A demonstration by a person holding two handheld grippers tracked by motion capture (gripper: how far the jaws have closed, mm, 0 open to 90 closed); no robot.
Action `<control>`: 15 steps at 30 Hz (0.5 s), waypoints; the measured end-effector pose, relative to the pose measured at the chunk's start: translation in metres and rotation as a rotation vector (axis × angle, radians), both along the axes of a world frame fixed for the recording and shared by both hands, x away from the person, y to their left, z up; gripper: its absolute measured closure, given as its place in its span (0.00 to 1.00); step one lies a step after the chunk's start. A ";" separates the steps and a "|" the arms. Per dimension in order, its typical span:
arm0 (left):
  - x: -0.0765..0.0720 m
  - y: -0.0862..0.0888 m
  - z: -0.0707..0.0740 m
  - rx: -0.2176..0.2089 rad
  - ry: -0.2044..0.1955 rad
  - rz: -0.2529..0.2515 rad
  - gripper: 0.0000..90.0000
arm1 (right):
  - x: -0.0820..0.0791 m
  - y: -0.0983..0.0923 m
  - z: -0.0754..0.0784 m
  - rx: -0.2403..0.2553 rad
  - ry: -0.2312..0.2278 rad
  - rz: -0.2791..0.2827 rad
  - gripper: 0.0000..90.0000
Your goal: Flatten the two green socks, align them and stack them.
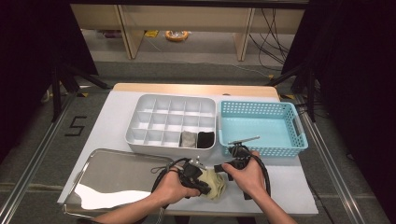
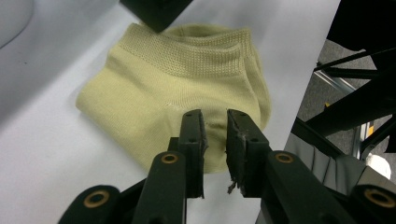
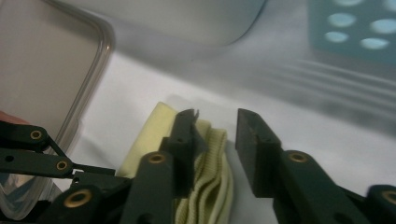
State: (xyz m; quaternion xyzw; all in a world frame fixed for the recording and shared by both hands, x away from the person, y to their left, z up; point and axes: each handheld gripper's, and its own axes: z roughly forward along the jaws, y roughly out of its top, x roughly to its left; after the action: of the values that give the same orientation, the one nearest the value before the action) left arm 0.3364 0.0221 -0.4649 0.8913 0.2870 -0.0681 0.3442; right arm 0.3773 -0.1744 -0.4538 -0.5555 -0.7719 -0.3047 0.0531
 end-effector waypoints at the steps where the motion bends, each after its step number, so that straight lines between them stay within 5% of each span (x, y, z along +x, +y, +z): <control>1: 0.000 0.000 0.000 -0.001 -0.001 -0.001 0.84 | 0.001 0.001 -0.002 0.007 0.001 0.002 0.72; 5: 0.000 0.000 0.000 0.000 -0.004 -0.002 0.84 | 0.003 0.005 -0.007 0.015 0.018 -0.005 0.65; 6: 0.000 0.000 -0.001 0.002 -0.004 -0.003 0.84 | 0.003 0.005 -0.007 0.006 0.062 -0.024 0.67; 7: 0.000 0.000 -0.001 0.003 -0.003 -0.003 0.84 | 0.004 0.005 -0.010 0.019 0.019 0.011 0.68; 10: 0.001 0.000 -0.001 0.007 -0.004 -0.004 0.84 | 0.002 0.009 -0.012 0.021 0.051 0.015 0.81; 11: 0.001 0.000 -0.001 0.005 -0.005 -0.003 0.84 | 0.003 0.007 -0.013 0.008 0.014 0.040 0.85; 15: 0.001 0.002 0.002 -0.001 -0.012 0.003 0.83 | -0.002 0.009 -0.004 -0.013 -0.010 0.048 0.91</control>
State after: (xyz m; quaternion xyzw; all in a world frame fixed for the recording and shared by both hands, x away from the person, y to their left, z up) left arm 0.3375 0.0243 -0.4627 0.8913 0.2861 -0.0623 0.3463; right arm 0.3754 -0.1658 -0.4575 -0.5357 -0.7872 -0.3008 0.0530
